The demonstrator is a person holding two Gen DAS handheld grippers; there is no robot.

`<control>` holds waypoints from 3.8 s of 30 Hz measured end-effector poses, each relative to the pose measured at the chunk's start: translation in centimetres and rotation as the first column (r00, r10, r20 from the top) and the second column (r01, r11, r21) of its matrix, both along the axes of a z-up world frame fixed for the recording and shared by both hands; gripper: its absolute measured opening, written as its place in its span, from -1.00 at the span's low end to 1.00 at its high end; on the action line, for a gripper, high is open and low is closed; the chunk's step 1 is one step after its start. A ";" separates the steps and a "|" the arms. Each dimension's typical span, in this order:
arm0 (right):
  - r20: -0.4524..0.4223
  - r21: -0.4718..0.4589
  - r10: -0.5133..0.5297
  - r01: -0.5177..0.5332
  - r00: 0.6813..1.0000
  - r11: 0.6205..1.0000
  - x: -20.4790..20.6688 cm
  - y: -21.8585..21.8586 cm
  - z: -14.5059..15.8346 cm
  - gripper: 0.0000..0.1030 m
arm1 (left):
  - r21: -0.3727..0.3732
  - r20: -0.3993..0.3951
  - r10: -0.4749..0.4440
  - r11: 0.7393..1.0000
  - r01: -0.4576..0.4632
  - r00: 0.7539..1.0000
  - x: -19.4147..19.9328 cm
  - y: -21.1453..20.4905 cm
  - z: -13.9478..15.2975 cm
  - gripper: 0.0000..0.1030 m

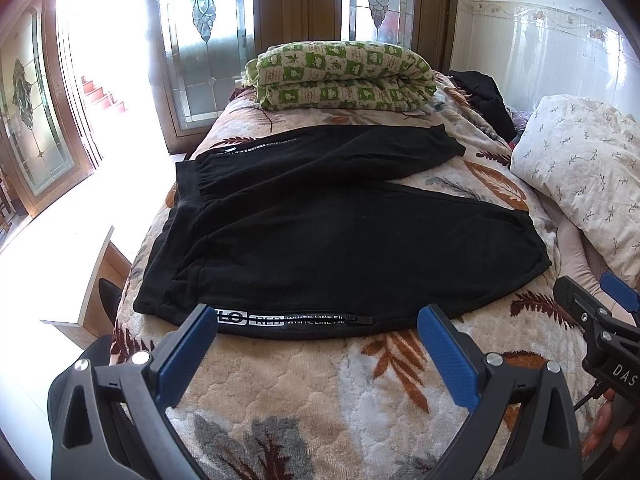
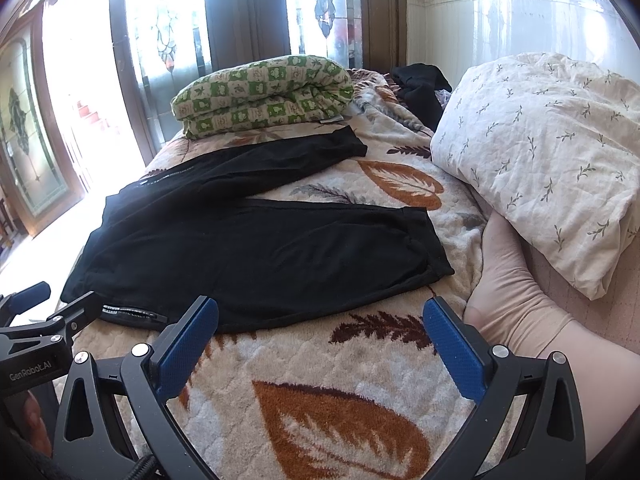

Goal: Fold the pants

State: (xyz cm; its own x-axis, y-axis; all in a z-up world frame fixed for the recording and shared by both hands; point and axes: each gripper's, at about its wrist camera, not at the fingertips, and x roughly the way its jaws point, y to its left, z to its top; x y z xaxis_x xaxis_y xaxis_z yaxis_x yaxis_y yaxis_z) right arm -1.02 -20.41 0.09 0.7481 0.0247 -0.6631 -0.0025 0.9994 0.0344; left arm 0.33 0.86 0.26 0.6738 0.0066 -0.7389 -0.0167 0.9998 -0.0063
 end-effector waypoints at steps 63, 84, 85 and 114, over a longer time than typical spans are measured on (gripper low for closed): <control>-0.244 0.051 0.431 -0.433 0.869 0.900 29.9 9.9 -2.1 1.00 | -0.128 -0.241 0.061 0.987 -0.094 0.969 24.9 20.7 -7.5 0.97; -0.394 -0.205 0.543 -0.647 0.741 0.734 44.7 14.4 -7.1 1.00 | -0.166 -0.072 -0.064 0.985 0.052 0.995 26.9 17.6 -5.9 -0.46; -0.394 -0.213 0.555 -0.660 0.733 0.721 44.6 14.6 -7.1 1.00 | -0.181 -0.057 -0.072 0.982 0.061 0.996 26.7 17.7 -5.3 -0.47; -0.340 -0.108 0.684 -0.749 0.646 0.654 38.2 12.2 -2.9 -0.82 | -0.090 0.048 -0.156 0.983 0.160 0.987 21.5 15.3 0.5 -0.48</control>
